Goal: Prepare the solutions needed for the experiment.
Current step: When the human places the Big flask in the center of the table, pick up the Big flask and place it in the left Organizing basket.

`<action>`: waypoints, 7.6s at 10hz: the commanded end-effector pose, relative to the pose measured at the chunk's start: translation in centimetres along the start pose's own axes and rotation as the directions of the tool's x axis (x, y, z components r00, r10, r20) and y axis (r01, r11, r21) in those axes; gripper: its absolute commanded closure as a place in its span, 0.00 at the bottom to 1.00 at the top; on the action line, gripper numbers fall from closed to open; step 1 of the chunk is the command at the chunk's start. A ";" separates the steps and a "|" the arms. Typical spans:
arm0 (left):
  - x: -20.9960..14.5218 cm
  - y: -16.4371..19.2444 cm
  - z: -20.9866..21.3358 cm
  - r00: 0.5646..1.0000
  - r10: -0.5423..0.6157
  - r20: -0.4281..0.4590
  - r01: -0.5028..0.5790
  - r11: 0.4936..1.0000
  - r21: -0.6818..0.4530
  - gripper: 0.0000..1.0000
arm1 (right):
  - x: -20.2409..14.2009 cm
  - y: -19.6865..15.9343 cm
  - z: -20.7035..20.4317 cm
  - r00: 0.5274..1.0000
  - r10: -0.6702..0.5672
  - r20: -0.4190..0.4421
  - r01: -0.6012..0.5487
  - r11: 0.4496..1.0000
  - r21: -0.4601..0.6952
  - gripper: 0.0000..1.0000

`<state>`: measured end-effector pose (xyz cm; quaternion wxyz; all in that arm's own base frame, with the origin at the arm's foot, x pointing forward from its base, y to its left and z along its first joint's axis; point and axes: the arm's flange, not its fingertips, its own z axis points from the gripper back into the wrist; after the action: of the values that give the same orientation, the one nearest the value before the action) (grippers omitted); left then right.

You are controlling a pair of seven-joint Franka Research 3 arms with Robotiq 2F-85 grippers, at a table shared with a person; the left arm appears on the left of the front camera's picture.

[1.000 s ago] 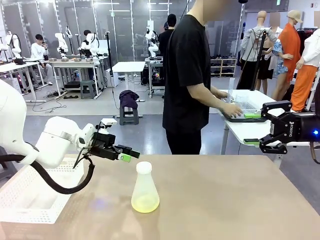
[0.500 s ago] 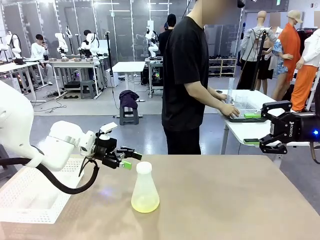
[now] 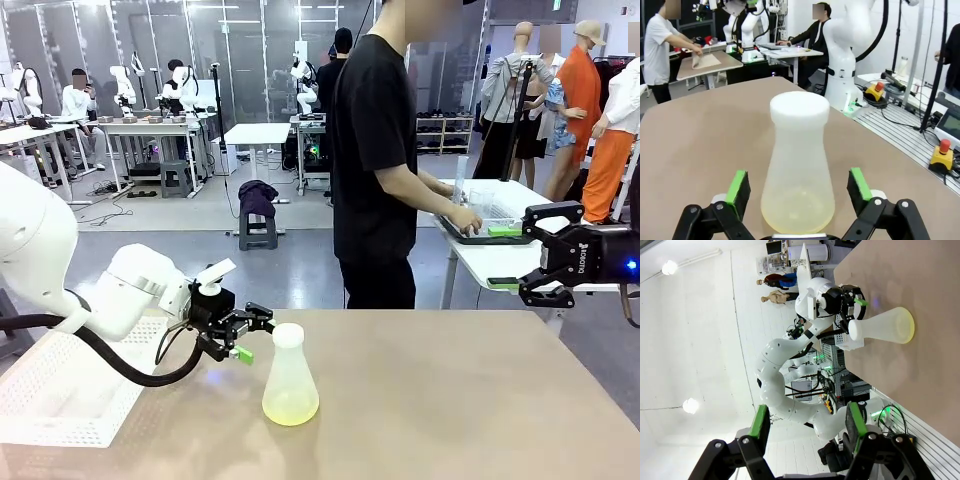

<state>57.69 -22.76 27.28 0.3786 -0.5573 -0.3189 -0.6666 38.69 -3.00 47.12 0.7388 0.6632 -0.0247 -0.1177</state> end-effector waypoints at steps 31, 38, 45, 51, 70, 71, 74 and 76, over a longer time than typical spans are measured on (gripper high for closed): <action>-1.0 3.0 -7.7 0.980 0.020 0.197 0.031 0.968 -0.251 0.05 | -0.1 0.0 0.1 1.000 -0.001 -0.005 0.001 1.000 0.001 0.23; -1.2 4.0 -7.9 0.979 0.039 0.200 0.016 0.963 -0.269 0.73 | -0.1 0.0 0.1 1.000 -0.001 -0.005 0.001 1.000 0.001 0.23; 4.1 1.6 -5.9 0.981 0.008 0.192 0.042 0.967 -0.252 0.98 | -0.1 0.0 0.1 1.000 -0.001 -0.005 0.001 1.000 0.001 0.23; 12.9 -6.5 2.5 0.992 -0.084 0.099 0.096 0.988 -0.119 0.98 | -0.1 0.0 0.1 1.000 -0.001 -0.005 0.001 1.000 0.001 0.23; 1.8 -26.7 27.1 0.987 -0.122 0.106 0.061 0.891 0.450 0.98 | -0.1 0.0 0.1 1.000 -0.001 -0.005 0.001 1.000 0.001 0.23; 1.3 -25.9 26.9 0.988 -0.108 0.109 0.050 0.898 0.438 0.98 | -0.1 0.0 0.1 1.000 -0.001 -0.005 0.001 1.000 0.001 0.23; -0.1 -24.0 26.2 0.989 -0.097 0.113 0.044 0.913 0.406 0.98 | -0.1 0.0 0.1 1.000 -0.001 -0.005 0.001 1.000 0.001 0.23; -0.8 -22.5 25.4 0.993 -0.067 0.098 0.023 0.917 0.399 0.98 | -0.1 0.0 0.1 1.000 -0.001 -0.005 0.001 1.000 0.001 0.23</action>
<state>50.28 10.76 30.71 0.4491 -0.5021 -0.4906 -0.5527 38.69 -3.03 47.11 0.7391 0.6627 -0.0250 -0.1182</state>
